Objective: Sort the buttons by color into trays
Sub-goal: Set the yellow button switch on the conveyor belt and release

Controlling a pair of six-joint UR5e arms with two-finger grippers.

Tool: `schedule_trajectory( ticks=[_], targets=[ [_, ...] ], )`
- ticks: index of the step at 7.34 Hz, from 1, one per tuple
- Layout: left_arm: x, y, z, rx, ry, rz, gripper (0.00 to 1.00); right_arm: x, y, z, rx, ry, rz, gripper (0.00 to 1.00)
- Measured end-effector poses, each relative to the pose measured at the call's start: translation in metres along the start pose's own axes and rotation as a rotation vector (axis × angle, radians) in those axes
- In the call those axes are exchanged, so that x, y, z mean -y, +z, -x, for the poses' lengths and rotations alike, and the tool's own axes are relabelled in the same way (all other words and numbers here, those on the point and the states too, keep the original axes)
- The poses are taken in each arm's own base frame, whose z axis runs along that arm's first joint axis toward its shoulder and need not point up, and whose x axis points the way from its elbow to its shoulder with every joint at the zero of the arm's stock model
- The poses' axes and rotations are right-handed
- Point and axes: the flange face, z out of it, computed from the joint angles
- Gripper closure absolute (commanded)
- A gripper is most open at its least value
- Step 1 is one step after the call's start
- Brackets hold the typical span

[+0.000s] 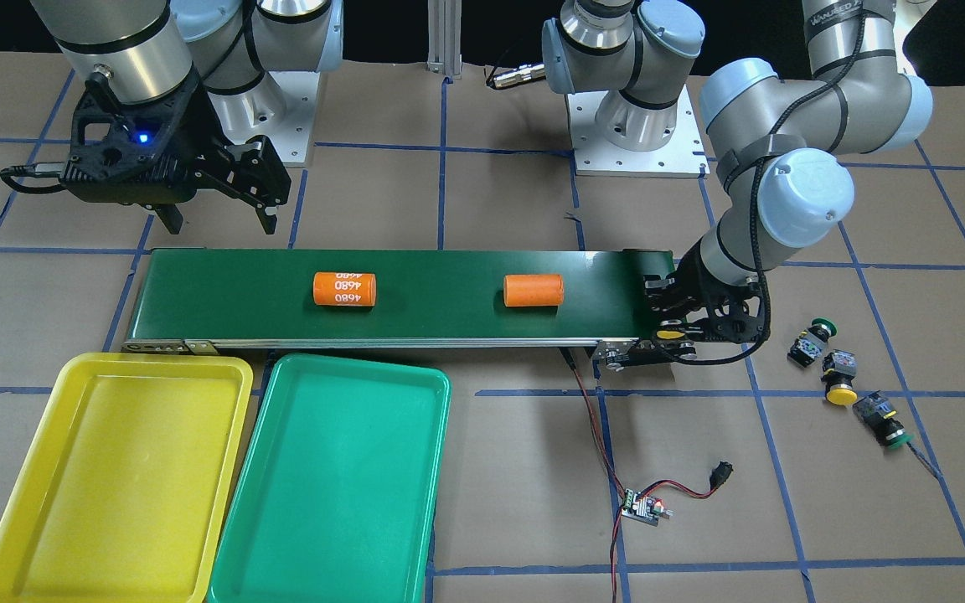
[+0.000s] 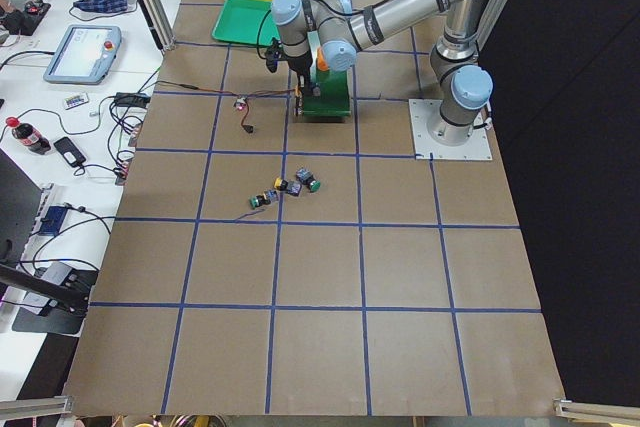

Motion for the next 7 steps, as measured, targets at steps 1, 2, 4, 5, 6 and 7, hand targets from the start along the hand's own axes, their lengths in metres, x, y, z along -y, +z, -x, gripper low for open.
schedule_trajectory(
  ticks=[1, 2, 4, 5, 6, 7],
  targets=[
    [-0.009, 0.006, -0.003, 0.001, 0.005, 0.005, 1.0, -0.001, -0.002, 0.0, 0.0, -0.007, -0.004, 0.0],
    [-0.017, 0.013, -0.005, 0.0, 0.005, 0.015, 0.85, -0.003, -0.006, 0.0, -0.001, -0.02, -0.011, 0.0],
    [-0.025, 0.019, -0.006, -0.002, 0.001, 0.024, 0.0, -0.007, -0.006, 0.0, -0.002, -0.084, -0.009, 0.0],
    [-0.027, 0.017, -0.006, -0.002, -0.003, 0.022, 0.0, -0.01, -0.006, 0.0, -0.002, -0.108, -0.008, 0.0],
    [-0.028, 0.016, -0.006, -0.001, -0.008, 0.018, 0.0, -0.014, -0.006, 0.0, -0.001, -0.133, -0.006, 0.0],
    [-0.027, 0.011, -0.006, 0.0, -0.01, 0.009, 0.0, -0.017, -0.005, -0.001, 0.0, -0.158, -0.002, 0.0]
  ],
)
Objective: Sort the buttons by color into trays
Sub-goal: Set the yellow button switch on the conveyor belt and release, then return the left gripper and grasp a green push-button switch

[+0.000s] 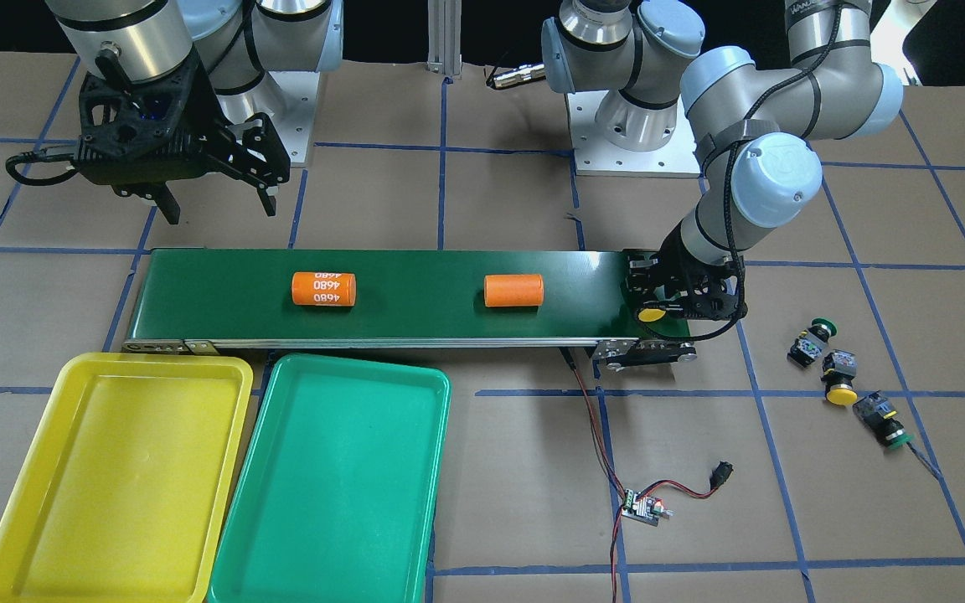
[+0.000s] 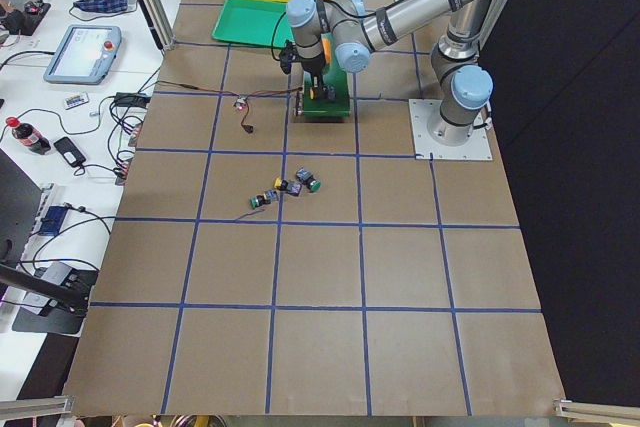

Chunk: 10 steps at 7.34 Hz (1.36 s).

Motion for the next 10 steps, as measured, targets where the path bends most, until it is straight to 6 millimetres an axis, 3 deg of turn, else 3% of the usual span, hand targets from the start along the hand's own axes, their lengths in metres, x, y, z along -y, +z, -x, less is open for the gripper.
schedule_trajectory(
  ticks=[2, 4, 5, 7, 10],
  targets=[
    [0.017, -0.042, 0.017, 0.008, -0.026, -0.065, 0.0, -0.003, -0.001, 0.001, 0.0, -0.016, 0.0, 0.0],
    [0.046, -0.096, 0.07, 0.009, -0.088, -0.131, 0.0, -0.004, -0.001, 0.0, -0.001, -0.012, -0.002, 0.0],
    [0.06, -0.106, 0.101, 0.014, -0.107, -0.151, 0.0, -0.004, -0.001, 0.0, -0.001, -0.008, -0.002, 0.0],
    [0.097, -0.095, 0.18, 0.04, -0.146, -0.221, 0.0, -0.004, -0.002, 0.0, -0.003, 0.002, -0.004, 0.0],
    [0.131, -0.042, 0.268, 0.075, -0.166, -0.279, 0.0, -0.004, -0.004, 0.0, -0.006, 0.062, -0.013, 0.0]
  ],
)
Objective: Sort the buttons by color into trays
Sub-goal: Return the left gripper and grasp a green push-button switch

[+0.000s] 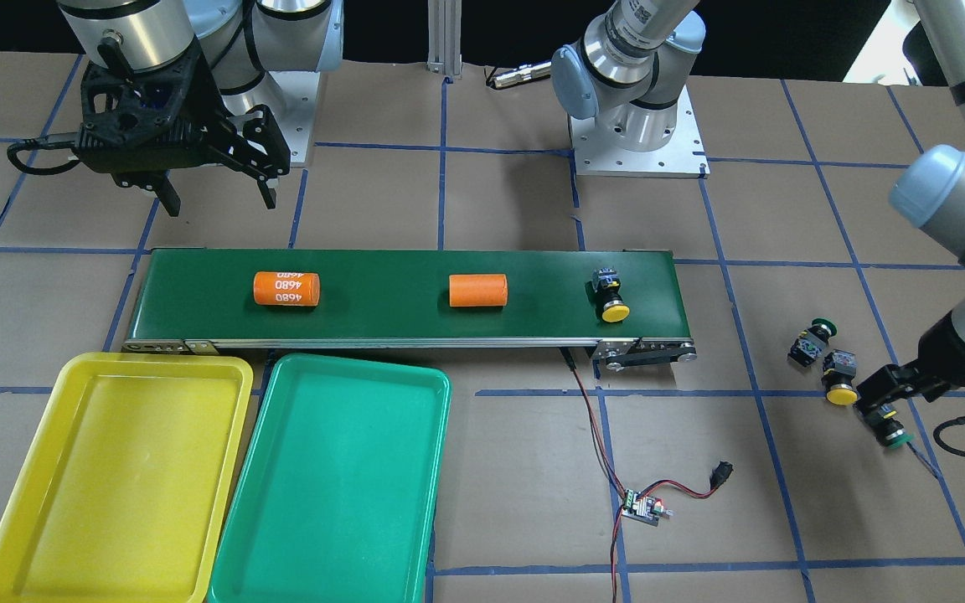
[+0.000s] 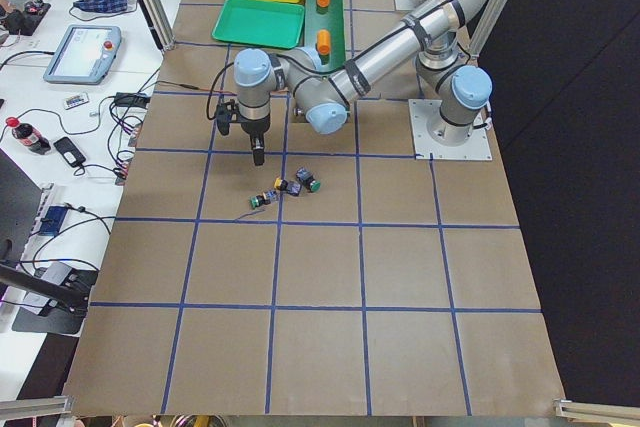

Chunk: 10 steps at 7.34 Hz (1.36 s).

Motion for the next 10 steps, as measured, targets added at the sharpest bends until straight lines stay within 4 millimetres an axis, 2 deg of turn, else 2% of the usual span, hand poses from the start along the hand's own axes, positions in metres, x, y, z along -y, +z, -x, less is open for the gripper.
schedule_trajectory(
  ticks=[1, 4, 5, 6, 7, 9, 10],
  targets=[
    [0.003, 0.02, 0.018, 0.006, -0.004, -0.008, 0.0, 0.0, -0.001, 0.0, 0.0, 0.037, -0.003, 0.0],
    [0.003, 0.064, 0.049, 0.006, -0.028, 0.012, 0.02, -0.001, -0.001, 0.0, 0.004, 0.099, -0.004, 0.0],
    [0.002, 0.076, 0.055, 0.007, -0.035, 0.027, 0.33, -0.002, -0.001, 0.0, 0.002, 0.099, 0.0, 0.0],
    [0.001, 0.086, 0.057, 0.008, -0.038, 0.045, 0.85, -0.002, 0.0, 0.0, -0.001, 0.093, 0.003, 0.0],
    [-0.001, 0.097, 0.058, 0.006, -0.04, 0.063, 1.0, -0.002, 0.0, -0.001, -0.002, 0.092, 0.005, 0.0],
    [-0.002, 0.107, 0.058, -0.004, -0.036, 0.087, 1.0, 0.0, 0.001, -0.002, -0.003, 0.095, 0.005, 0.0],
    [0.002, 0.097, 0.059, -0.004, -0.03, 0.087, 1.0, 0.001, 0.002, -0.003, -0.003, 0.097, 0.004, 0.0]
  ],
)
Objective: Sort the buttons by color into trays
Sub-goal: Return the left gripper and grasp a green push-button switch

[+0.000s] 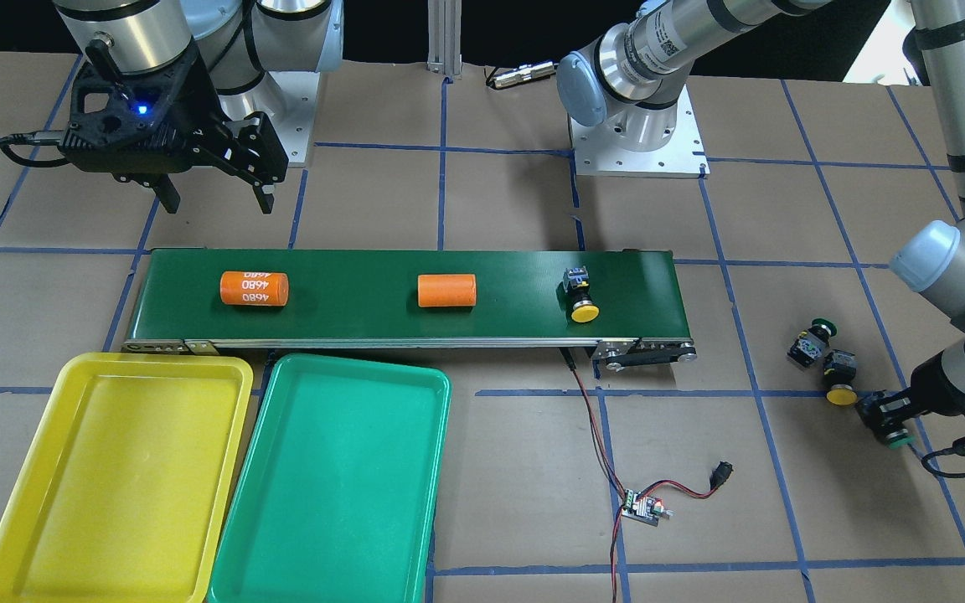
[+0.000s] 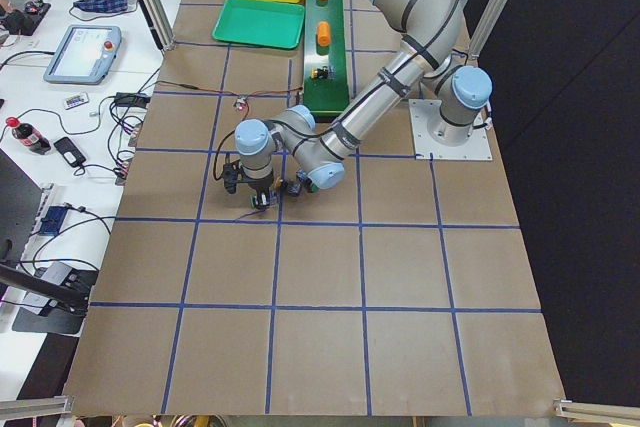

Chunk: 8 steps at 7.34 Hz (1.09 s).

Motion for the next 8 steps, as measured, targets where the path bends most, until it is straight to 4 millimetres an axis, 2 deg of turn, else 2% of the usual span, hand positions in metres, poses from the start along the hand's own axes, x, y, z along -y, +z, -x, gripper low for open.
schedule_trajectory(
  ticks=[1, 2, 3, 4, 5, 6, 8],
  targets=[
    [0.008, -0.025, -0.001, 0.003, 0.012, -0.005, 1.0, 0.0, 0.0, -0.001, 0.0, 0.002, 0.0, 0.0],
    [0.017, -0.061, -0.011, -0.002, 0.036, 0.006, 1.0, 0.0, -0.001, -0.002, -0.001, 0.003, -0.002, 0.0],
    [0.021, -0.103, -0.041, -0.015, 0.082, 0.035, 1.0, 0.0, -0.001, -0.002, -0.001, 0.003, -0.003, 0.0],
    [0.015, -0.136, -0.08, -0.024, 0.134, 0.06, 1.0, 0.0, -0.002, -0.002, -0.002, 0.005, -0.005, 0.0],
    [0.002, -0.153, -0.115, -0.031, 0.179, 0.08, 1.0, 0.0, -0.002, -0.002, -0.002, 0.007, -0.005, 0.0],
    [-0.019, -0.15, -0.147, -0.044, 0.22, 0.115, 1.0, 0.0, -0.002, -0.002, -0.002, 0.008, -0.005, 0.0],
    [-0.071, -0.127, -0.198, -0.062, 0.257, 0.187, 1.0, 0.001, -0.002, -0.002, -0.001, 0.01, -0.004, 0.0]
  ],
)
